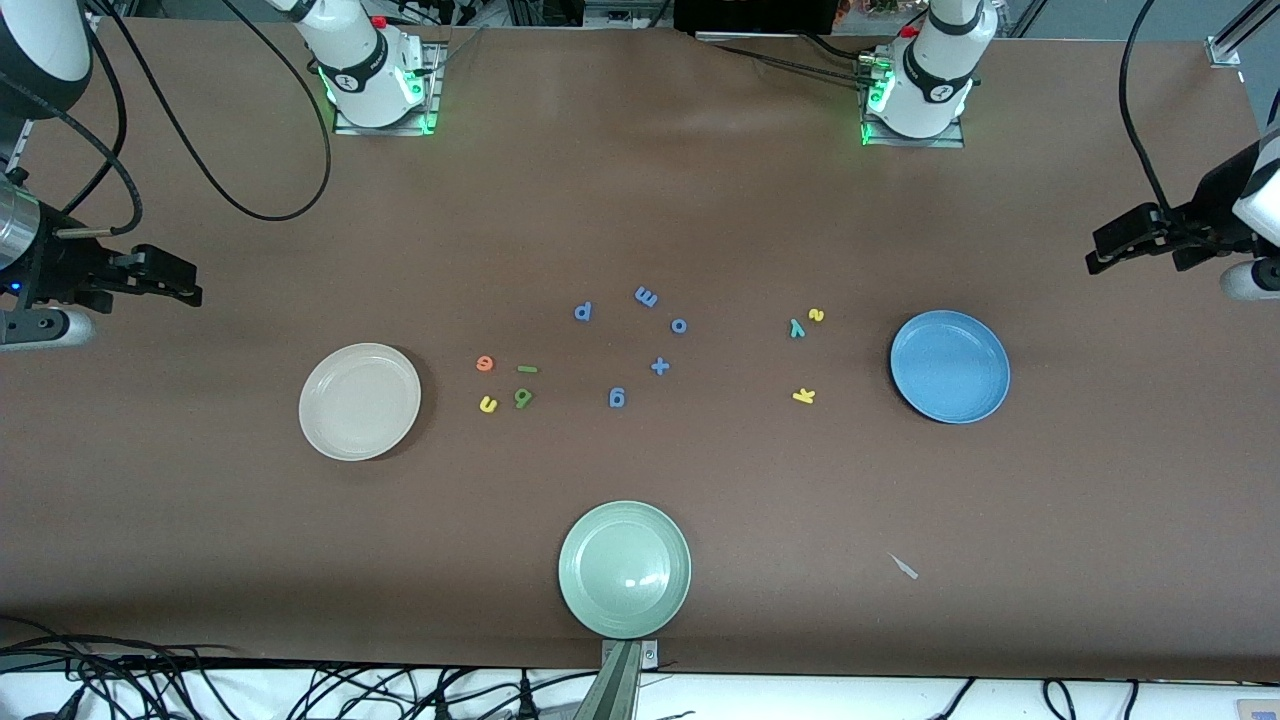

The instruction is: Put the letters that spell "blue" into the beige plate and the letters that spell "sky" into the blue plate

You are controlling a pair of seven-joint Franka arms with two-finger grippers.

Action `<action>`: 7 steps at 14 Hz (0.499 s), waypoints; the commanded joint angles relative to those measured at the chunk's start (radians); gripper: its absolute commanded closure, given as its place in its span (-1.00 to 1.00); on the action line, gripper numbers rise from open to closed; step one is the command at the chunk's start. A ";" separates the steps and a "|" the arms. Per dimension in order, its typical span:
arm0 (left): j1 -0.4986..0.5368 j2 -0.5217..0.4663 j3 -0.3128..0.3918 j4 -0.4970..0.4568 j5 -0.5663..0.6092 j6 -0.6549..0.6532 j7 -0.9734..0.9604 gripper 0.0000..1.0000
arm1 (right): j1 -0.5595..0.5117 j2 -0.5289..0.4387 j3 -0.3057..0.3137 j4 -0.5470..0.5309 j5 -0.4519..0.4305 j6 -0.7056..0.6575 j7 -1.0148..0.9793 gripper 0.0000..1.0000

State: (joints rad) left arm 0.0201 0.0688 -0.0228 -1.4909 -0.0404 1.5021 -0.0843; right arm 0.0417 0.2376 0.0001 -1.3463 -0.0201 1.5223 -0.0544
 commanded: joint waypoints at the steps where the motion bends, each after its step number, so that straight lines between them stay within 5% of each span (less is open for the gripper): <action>1: 0.009 -0.107 -0.014 -0.161 0.025 0.082 0.012 -1.00 | 0.006 0.008 0.008 0.012 -0.029 -0.007 0.037 -1.00; 7: 0.009 -0.058 -0.012 -0.129 0.024 0.090 0.011 -1.00 | 0.079 0.057 0.015 0.003 -0.024 0.042 0.045 -1.00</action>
State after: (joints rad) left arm 0.0215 0.0085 -0.0256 -1.6164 -0.0404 1.5793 -0.0843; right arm 0.1098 0.2804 0.0126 -1.3495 -0.0319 1.5383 -0.0251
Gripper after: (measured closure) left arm 0.000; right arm 0.000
